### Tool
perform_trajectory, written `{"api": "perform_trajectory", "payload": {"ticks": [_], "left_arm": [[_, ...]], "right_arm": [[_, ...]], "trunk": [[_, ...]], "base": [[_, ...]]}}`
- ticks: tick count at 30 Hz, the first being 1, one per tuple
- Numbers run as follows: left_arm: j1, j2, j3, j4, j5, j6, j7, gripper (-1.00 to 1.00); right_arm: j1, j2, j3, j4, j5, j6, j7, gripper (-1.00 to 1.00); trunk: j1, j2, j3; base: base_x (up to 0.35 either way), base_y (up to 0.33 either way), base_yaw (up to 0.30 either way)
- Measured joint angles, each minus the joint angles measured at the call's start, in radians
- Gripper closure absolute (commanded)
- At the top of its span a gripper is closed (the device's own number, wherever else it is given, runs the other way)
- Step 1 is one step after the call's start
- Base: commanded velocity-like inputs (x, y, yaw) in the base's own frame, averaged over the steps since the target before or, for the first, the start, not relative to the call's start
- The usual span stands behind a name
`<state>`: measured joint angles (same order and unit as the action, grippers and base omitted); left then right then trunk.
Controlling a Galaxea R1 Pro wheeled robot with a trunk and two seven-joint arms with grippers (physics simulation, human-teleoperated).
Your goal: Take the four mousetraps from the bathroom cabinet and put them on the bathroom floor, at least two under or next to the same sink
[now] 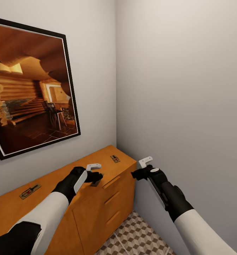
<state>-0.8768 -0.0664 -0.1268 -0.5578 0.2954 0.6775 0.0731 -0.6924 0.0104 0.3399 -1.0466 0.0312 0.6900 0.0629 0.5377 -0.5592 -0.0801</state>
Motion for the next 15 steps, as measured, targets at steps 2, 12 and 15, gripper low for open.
{"api": "perform_trajectory", "payload": {"ticks": [2,12,15], "left_arm": [[0.0,0.001,0.0,0.0,0.017,-0.001,0.008,1.0],[0.0,0.006,0.004,-0.012,0.051,-0.004,0.022,1.0],[0.0,0.007,0.01,-0.017,0.053,-0.005,0.023,1.0]], "right_arm": [[0.0,0.0,0.0,0.0,0.002,0.0,0.0,-1.0],[0.0,-0.001,0.003,-0.001,0.006,0.0,-0.001,-1.0],[0.0,-0.001,0.005,-0.001,0.006,0.0,-0.001,-1.0]], "trunk": [[0.0,0.0,0.0],[0.0,0.0,0.0],[0.0,0.0,0.0]], "base": [[0.0,0.0,0.0],[0.0,0.0,0.0],[0.0,0.0,0.001]]}}
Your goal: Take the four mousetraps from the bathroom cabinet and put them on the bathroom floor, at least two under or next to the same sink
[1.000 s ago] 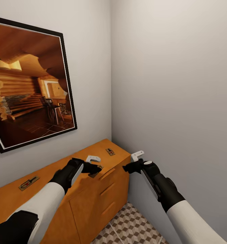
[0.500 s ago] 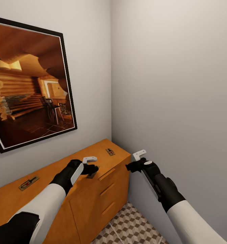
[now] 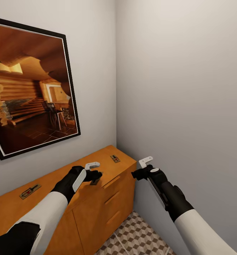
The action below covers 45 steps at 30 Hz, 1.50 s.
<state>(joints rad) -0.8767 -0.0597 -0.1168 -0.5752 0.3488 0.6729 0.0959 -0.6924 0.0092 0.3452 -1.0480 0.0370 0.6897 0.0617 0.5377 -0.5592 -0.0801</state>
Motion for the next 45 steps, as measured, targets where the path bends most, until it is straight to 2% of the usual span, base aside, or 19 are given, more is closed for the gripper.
{"api": "perform_trajectory", "payload": {"ticks": [6,14,39,45], "left_arm": [[0.0,0.0,0.02,-0.038,0.001,0.003,0.0,1.0],[0.0,-0.001,0.025,-0.064,-0.002,0.011,0.0,1.0],[0.006,-0.01,0.026,-0.051,-0.005,0.012,0.001,1.0],[0.006,-0.012,0.025,-0.052,-0.003,0.011,0.035,1.0]], "right_arm": [[0.0,0.0,0.002,0.0,0.0,0.0,-0.001,-1.0],[0.0,0.0,0.002,0.0,0.0,0.0,-0.001,-1.0],[0.0,-0.002,0.001,0.011,-0.013,0.001,0.002,-1.0],[0.0,-0.009,-0.003,0.011,-0.011,0.001,-0.001,-1.0]], "trunk": [[0.0,0.0,0.0],[0.0,0.0,-0.002],[0.0,0.0,-0.012],[0.0,0.0,-0.014]], "base": [[0.0,0.0,0.116],[0.0,0.0,0.259],[0.0,0.0,0.29],[0.0,0.0,0.294]]}}
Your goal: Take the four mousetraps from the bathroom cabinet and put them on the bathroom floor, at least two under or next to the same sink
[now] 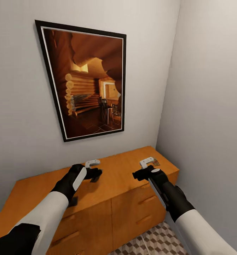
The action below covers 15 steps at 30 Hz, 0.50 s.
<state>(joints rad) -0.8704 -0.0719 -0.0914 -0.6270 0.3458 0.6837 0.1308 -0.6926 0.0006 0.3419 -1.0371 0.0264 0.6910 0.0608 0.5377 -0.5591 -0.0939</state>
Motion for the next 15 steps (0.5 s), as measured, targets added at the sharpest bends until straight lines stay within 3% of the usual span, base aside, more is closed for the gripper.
{"api": "perform_trajectory", "payload": {"ticks": [5,15], "left_arm": [[0.0,-0.005,-0.001,-0.001,0.003,-0.002,0.039,1.0],[0.0,-0.032,-0.001,-0.001,-0.002,-0.004,0.055,1.0]], "right_arm": [[0.0,-0.005,-0.001,0.0,0.001,0.0,0.0,-1.0],[0.0,-0.006,-0.002,0.001,0.0,0.0,0.0,-1.0]], "trunk": [[0.0,0.0,-0.002],[0.0,0.0,-0.005]], "base": [[0.0,0.0,0.294],[0.0,0.0,0.294]]}}
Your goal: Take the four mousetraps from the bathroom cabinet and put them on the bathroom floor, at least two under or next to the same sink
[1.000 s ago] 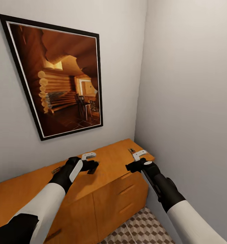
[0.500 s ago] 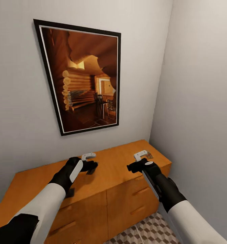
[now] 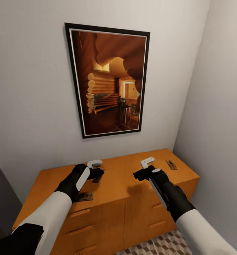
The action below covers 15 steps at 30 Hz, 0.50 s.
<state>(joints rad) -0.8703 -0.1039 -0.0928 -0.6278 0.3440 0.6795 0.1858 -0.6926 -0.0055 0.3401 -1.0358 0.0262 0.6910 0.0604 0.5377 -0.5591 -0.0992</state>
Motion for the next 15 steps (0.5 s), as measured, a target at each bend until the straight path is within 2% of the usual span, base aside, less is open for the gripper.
{"api": "perform_trajectory", "payload": {"ticks": [5,15], "left_arm": [[0.0,-0.002,0.001,0.0,-0.001,0.0,0.001,1.0],[0.0,-0.003,0.0,0.0,-0.001,0.0,0.001,1.0]], "right_arm": [[0.0,0.0,0.0,0.0,0.0,0.0,0.0,-1.0],[0.0,0.0,0.0,0.002,0.0,0.0,0.0,-1.0]], "trunk": [[0.0,0.0,-0.002],[0.0,0.0,-0.005]], "base": [[0.0,-0.078,0.294],[0.0,-0.267,0.294]]}}
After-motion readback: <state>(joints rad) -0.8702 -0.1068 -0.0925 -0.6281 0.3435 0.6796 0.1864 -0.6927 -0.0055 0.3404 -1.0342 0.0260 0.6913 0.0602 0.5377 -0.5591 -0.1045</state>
